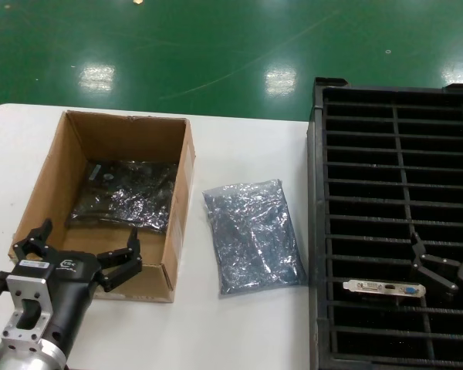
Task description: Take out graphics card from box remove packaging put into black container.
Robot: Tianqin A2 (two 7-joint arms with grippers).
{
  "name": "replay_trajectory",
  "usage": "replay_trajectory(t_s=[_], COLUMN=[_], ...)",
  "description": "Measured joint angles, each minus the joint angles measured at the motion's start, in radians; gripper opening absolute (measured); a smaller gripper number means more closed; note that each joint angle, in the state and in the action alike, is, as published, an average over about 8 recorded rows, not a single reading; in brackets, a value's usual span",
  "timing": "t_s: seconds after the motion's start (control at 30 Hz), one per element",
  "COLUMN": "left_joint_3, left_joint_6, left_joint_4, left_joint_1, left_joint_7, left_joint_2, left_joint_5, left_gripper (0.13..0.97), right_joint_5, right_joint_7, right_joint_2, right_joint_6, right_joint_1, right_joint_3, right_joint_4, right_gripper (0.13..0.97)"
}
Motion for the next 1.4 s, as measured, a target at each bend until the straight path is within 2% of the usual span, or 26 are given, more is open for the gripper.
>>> replay_trajectory(t_s=[1.4], left_joint_3=[0.0], left_joint_6=[0.0], left_joint_4=[0.0], left_joint_1=[0.0], left_joint_7=[0.0], left_joint_2=[0.0], left_joint_5=[0.0], left_gripper=[0.966], right_joint_5=[0.0], right_joint_7=[0.0], right_joint_2=[0.0], right_joint_6=[0.0], right_joint_1=[0.0], right_joint_3=[0.0], right_joint_4=[0.0], right_gripper=[0.966])
